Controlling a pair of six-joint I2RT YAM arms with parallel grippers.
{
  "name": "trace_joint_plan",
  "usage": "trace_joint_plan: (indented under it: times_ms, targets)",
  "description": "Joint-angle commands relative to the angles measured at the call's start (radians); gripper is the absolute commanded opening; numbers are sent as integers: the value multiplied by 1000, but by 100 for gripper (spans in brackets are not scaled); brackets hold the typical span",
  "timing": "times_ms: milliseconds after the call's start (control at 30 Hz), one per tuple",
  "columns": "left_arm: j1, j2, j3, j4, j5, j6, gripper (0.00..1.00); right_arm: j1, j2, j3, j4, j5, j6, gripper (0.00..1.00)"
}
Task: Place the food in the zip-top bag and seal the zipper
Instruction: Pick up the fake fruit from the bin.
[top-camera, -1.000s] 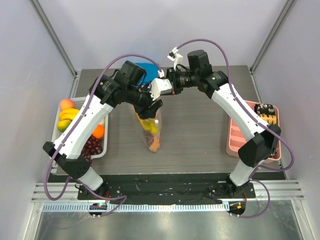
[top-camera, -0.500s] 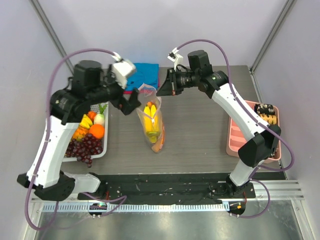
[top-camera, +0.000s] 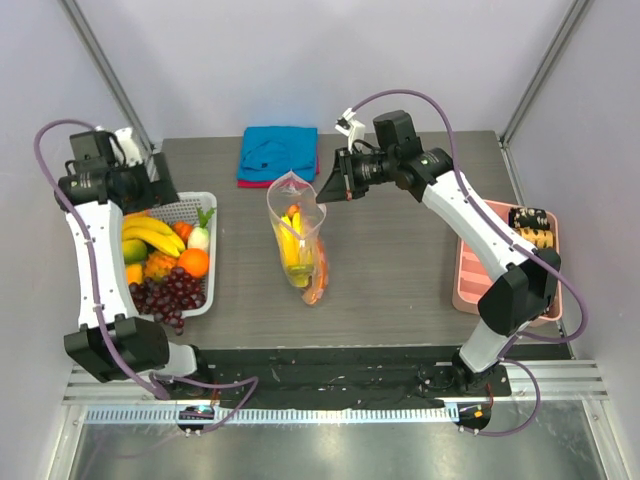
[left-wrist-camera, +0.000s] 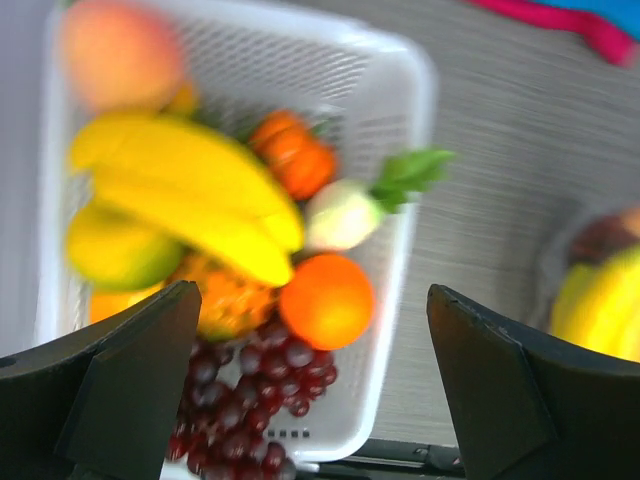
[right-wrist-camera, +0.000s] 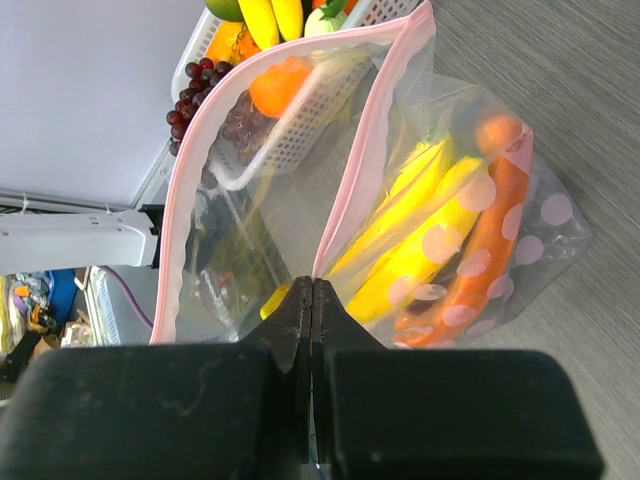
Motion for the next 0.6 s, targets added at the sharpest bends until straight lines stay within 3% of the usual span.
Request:
trace_joint_plan:
  times_ms: [0,67,200,433,567]
  targets:
    - [108,-42,-40,19,-257,-211,99,0,-64,-5,16,-7,-26,1]
    - [144,-42,-72,34,-320,-241,96,3,-59,-5,15,-7,-26,1]
    - [194,-19,-112,39,-300,-252,96,0,-53,1,2,-4,-30,1]
    - [270,-10,-220,160,-252,-33,100,3,-27,38,-41,13,-50,1]
    - [308,26,-238,172,-147,156,100,8,-6,64,-54,27,-55,1]
